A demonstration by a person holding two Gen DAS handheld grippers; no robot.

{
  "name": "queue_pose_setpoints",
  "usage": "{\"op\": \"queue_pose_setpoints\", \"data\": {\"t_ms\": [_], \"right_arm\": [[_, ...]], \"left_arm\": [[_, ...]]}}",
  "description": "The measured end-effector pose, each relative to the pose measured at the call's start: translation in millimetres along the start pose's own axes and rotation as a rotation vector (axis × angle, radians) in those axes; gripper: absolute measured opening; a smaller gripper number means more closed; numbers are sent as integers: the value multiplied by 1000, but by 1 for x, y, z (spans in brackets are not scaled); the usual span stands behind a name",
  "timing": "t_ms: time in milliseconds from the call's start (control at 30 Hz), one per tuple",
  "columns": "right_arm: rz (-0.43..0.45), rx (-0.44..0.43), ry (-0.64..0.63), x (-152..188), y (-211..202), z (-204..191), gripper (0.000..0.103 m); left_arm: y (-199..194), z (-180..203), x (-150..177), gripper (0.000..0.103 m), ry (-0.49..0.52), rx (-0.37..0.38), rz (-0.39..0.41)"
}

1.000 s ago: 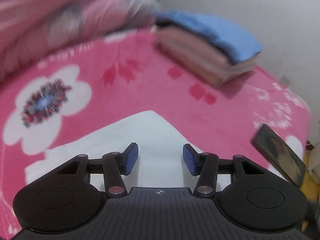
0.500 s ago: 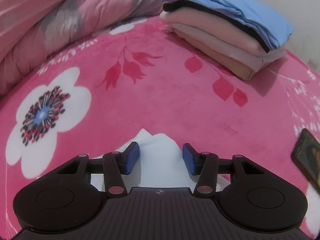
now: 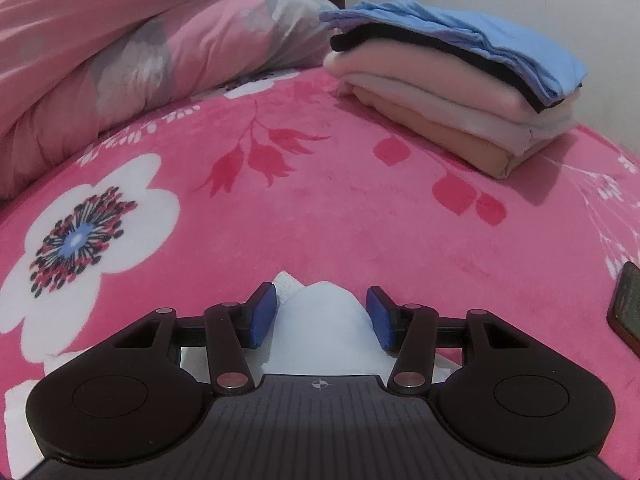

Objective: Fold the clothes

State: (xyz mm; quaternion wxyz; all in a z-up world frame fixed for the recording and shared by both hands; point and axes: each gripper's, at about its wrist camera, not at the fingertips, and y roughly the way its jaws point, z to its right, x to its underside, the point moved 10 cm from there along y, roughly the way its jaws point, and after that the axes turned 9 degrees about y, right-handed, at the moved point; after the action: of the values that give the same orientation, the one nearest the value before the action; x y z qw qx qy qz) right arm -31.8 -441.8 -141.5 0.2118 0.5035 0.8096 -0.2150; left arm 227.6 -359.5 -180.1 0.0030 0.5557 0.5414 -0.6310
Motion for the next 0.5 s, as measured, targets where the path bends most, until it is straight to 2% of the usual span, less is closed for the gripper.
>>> {"op": "queue_pose_setpoints", "data": {"t_ms": [167,400,467,500], "right_arm": [[-102,43,-53,-5,19,-2,32],[-329,83,-62,1,49,2,27],[-339,78,-75,2,50,-1,15],[-337,74,-84,2,49,-3,5]], "left_arm": [[2,-1,2,51,-17,7,16],[2,-2,3,51,-28,14,22],[2,-2,3,51,-27,14,23],[2,-2,3,51,-29,14,23]]}}
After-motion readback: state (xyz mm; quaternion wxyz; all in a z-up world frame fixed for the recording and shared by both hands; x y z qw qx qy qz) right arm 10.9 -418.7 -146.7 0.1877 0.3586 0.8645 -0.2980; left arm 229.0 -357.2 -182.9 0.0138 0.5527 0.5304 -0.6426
